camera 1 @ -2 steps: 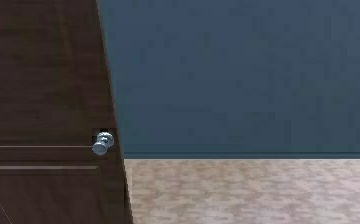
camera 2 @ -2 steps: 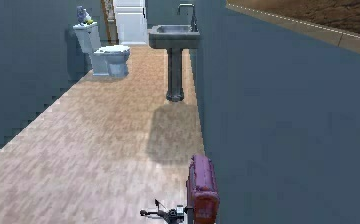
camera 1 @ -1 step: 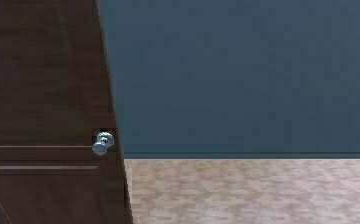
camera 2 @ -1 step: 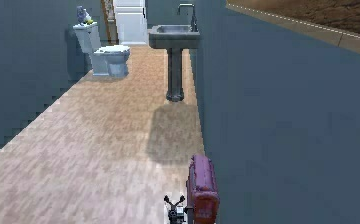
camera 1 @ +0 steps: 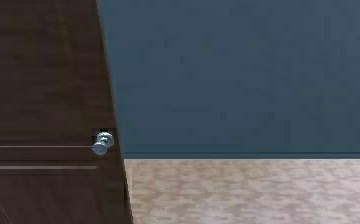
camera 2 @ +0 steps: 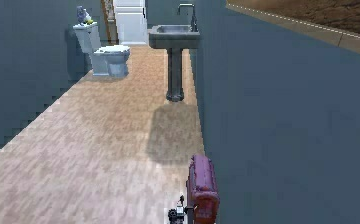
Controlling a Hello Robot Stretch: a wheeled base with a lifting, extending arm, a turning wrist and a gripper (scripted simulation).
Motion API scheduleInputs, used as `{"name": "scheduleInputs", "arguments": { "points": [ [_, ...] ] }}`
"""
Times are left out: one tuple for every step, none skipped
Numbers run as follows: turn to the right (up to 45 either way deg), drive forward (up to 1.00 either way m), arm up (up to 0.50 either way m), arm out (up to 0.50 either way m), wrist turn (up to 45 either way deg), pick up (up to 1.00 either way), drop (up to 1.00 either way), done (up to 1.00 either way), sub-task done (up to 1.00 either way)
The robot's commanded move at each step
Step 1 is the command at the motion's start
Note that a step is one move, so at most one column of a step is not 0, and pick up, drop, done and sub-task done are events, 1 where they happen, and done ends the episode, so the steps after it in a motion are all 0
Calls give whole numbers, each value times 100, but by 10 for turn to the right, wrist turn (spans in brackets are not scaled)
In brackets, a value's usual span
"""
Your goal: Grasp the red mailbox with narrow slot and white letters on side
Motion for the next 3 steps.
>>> {"name": "scheduleInputs", "arguments": {
  "points": [
    [0, 0, 0, 0, 0, 100, 0, 0, 0],
    [0, 0, 10, 0, 0, 0, 0, 0, 0],
    [0, 0, 0, 0, 0, 0, 0, 100, 0]
  ]
}}
